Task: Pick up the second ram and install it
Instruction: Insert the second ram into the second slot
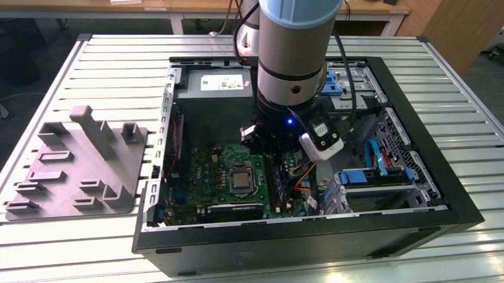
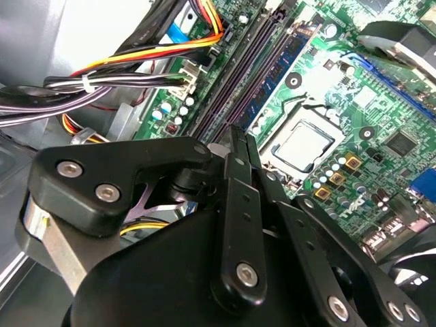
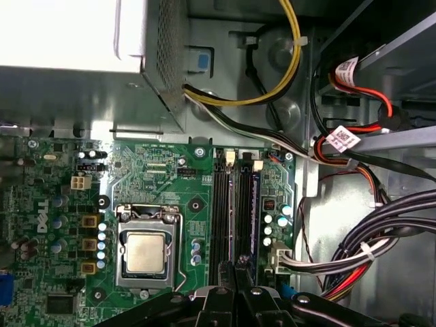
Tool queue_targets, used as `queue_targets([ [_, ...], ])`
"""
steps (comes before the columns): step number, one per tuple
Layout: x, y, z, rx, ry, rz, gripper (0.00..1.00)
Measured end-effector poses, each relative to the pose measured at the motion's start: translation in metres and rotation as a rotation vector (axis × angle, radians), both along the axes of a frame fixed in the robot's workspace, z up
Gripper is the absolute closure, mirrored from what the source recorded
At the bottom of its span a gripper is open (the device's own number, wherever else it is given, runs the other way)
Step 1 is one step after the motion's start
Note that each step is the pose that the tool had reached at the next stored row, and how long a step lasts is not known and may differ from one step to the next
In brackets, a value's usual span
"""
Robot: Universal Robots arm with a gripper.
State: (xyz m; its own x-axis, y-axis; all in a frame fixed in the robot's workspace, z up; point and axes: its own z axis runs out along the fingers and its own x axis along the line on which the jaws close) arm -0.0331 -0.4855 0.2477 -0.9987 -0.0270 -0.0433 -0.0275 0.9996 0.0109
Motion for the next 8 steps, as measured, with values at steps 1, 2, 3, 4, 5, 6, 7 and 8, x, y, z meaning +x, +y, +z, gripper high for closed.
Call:
queue_targets([
  [1,0.0,0.0,0.0,-0.0001,0.0,0.0,0.88],
  [2,0.0,0.0,0.0,-0.0001,0.0,0.0,0.88],
  [3,-0.0001,0.0,0.0,-0.0001,0.0,0.0,0.88],
  [4,0.0,0.0,-0.0003,0.0,0.0,0.0,0.88],
  [5,0.0,0.0001,-0.0012,0.0006,-0.0002,0.0,0.88],
  [6,-0.0001,0.0001,-0.0021,0.0009,0.0,0.0,0.88],
  [7,-0.0001,0.0,-0.0029,0.001,0.0,0.0,0.88],
  [8,-0.0002,0.0,-0.0037,0.0019,0.0,0.0,0.88],
])
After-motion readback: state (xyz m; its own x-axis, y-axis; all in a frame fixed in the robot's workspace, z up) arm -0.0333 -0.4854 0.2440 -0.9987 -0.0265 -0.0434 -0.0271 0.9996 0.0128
